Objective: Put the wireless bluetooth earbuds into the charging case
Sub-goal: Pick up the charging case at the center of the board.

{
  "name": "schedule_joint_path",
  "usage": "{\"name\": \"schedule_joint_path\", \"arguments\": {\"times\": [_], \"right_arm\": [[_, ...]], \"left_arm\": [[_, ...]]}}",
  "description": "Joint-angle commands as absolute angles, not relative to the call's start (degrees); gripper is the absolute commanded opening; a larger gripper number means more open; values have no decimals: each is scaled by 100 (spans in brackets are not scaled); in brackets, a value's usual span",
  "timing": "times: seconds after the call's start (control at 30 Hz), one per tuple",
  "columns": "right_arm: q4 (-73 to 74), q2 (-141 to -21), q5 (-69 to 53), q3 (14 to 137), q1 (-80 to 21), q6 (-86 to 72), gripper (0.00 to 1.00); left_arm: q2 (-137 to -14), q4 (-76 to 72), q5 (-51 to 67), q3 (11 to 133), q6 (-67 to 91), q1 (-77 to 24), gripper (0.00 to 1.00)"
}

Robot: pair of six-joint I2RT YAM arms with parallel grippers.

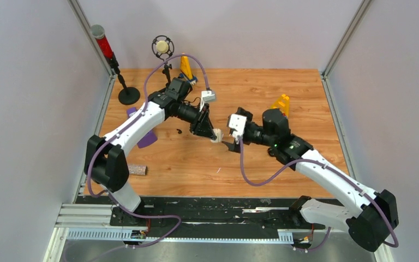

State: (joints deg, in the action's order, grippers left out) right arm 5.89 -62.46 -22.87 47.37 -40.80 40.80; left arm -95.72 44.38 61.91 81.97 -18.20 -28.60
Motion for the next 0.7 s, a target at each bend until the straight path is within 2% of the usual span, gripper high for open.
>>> {"name": "schedule_joint_path", "arguments": {"times": [0.0, 0.13, 0.27, 0.47, 0.67], "right_arm": [[1152, -6211, -4122, 5497, -3247, 2719, 92], [1030, -6417, -5790, 5618, -2538, 1745, 89], [341, -6674, -6776, 5591, -2313, 722, 88], [-1256, -7274, -7343, 5532, -2307, -909, 87], [-2483, -7916, -7908, 5568, -2314, -2361, 81]], "left_arm": [[-8917, 3717, 6507, 7940, -1310, -2653, 15], [-8524, 2961, 6632, 7626, -673, -2537, 14], [-8059, 1286, 6593, 6995, 423, -2531, 14], [-7640, -298, 6492, 6327, 1628, -2531, 19], [-7456, -1060, 6622, 5849, 2105, -2531, 23]]}}
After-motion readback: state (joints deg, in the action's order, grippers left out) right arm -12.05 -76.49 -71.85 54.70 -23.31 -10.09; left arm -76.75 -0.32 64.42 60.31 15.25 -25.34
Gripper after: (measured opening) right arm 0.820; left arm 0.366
